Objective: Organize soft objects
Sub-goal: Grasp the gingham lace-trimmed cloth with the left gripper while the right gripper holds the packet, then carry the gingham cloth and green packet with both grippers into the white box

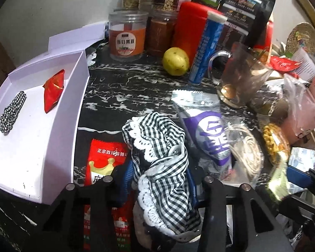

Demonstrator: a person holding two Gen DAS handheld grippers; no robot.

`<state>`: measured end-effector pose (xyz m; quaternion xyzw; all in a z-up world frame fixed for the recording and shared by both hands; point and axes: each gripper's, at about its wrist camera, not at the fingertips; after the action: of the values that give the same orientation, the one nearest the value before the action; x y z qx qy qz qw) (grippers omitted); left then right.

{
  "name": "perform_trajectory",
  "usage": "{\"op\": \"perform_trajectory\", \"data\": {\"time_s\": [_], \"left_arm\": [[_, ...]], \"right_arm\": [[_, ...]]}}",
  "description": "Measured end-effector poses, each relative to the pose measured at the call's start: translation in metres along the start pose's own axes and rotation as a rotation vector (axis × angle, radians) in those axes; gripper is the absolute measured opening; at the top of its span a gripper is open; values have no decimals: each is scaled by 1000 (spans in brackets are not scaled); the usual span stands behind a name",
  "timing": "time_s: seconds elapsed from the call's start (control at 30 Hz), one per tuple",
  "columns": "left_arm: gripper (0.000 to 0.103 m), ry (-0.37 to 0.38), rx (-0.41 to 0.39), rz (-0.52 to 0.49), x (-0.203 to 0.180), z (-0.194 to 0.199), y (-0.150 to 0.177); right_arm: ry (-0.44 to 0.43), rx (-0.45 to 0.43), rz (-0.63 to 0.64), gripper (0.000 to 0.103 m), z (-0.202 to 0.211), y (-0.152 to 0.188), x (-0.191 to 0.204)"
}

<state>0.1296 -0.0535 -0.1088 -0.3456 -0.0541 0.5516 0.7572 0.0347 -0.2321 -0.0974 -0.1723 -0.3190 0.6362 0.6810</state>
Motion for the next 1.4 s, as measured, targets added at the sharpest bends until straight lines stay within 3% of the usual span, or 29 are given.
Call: {"op": "perform_trajectory", "data": {"time_s": [0.3,0.63,1.03,1.4], "left_arm": [[43,35,-92,-5,-9,62,9],[43,-11,-183,24,-6,133,48],[43,-43,-224,118,19,178,104],[43,-100,-264,207,47,205,130]], "right_arm": [[-31,-18,22,65,9,1,10],[-110,-58,87,65,30,14,43],[-199,-47,174,65,41,45,98],[-287,-49,239,65,39,54,141]]}}
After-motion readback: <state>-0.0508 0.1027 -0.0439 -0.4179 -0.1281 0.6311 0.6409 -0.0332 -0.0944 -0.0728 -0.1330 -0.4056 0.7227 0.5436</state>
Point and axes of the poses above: each gripper's, at about its wrist camera, not at the fingertips, and z roughly against the way its jaws point, x to its left, y to its underside, and after that the axes turned 11 degrees about y, right-handed
